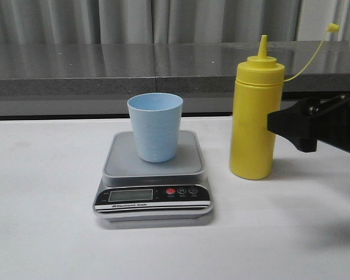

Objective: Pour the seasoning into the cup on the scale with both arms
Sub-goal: 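Reach the right gripper to the yellow bottle and grasp it, then lift the bottle and tilt its nozzle down over the cup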

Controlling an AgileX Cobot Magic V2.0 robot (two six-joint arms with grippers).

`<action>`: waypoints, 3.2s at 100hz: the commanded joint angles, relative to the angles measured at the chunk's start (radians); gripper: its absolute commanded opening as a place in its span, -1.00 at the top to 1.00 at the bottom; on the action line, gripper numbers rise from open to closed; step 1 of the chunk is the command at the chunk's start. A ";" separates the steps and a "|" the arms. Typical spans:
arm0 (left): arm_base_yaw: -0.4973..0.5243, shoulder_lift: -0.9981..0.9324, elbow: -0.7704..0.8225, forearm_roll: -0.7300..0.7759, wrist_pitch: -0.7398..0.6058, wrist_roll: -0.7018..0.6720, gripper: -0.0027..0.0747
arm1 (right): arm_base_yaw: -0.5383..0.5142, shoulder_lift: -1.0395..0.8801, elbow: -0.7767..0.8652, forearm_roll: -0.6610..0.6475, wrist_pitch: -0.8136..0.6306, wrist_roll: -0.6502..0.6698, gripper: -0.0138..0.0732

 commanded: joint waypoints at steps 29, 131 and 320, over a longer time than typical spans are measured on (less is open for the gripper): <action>0.002 0.010 -0.027 0.004 -0.073 -0.007 0.98 | 0.002 0.078 -0.114 -0.074 -0.114 0.001 -0.79; 0.002 0.010 -0.027 0.004 -0.073 -0.007 0.98 | 0.002 0.194 -0.274 -0.155 -0.115 0.001 0.07; 0.002 0.010 -0.027 0.004 -0.073 -0.007 0.98 | 0.350 -0.010 -0.776 -1.057 1.331 -0.132 0.11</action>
